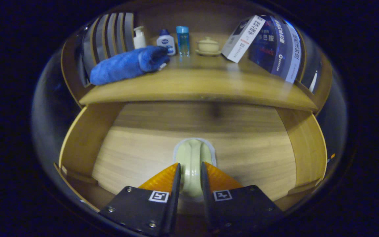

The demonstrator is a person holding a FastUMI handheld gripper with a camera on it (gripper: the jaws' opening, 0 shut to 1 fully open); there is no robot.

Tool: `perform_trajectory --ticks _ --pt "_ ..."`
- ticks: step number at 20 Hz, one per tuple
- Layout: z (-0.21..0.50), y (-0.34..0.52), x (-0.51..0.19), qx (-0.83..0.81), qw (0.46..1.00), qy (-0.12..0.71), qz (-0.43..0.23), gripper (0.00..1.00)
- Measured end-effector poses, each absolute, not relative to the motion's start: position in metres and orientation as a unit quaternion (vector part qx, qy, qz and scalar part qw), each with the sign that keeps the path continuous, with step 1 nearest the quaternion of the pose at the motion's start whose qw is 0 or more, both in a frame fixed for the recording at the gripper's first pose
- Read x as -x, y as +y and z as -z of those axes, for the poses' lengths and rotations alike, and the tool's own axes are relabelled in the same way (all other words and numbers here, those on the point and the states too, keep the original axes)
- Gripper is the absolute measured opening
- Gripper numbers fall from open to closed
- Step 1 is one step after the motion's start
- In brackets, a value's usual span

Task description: Pull open the drawer, take out the items inside it, and place them on the countertop above the cabinet.

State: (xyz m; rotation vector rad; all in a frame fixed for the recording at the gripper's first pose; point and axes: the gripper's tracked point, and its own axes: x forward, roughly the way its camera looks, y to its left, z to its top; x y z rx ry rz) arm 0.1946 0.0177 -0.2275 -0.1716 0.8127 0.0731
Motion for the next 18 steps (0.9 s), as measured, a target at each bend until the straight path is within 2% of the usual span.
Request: perform_trajectory --ticks 2,7,18 --pt "0.213 0.016 -0.195 0.078 0.924 0.373 -0.026 0.18" --pt "0.182 0.03 -0.185 0.057 0.942 0.324 -0.062 0.18" --pt "0.091 0.046 -0.179 0.1 0.974 0.183 -0.09 0.18"
